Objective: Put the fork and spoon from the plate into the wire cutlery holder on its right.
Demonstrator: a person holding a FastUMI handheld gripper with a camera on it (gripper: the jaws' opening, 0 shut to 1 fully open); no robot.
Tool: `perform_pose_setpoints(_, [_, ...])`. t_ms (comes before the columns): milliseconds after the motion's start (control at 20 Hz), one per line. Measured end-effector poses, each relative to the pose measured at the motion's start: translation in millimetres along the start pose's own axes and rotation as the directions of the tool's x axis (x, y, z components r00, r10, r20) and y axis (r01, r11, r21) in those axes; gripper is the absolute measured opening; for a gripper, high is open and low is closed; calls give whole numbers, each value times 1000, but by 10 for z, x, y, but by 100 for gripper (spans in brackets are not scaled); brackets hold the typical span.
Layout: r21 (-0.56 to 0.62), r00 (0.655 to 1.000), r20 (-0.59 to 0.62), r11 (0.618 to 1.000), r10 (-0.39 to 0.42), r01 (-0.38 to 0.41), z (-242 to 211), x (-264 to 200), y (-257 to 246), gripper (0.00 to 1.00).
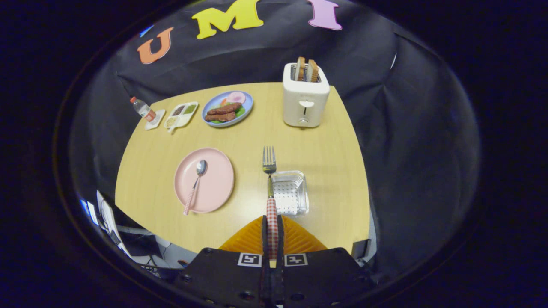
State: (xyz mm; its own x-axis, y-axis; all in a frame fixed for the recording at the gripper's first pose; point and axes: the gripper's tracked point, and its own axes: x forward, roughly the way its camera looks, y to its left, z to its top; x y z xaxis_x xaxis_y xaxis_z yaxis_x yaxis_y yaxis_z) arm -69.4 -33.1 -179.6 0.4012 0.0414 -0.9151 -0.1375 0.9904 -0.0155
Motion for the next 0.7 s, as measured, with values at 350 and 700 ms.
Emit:
perform_pose_setpoints(350, [-21,972,-235,1000,15,-20,-302,67,-186,4])
perform_pose_setpoints(700, [27,909,-416,999,32,-22,-142,383,-276,4])
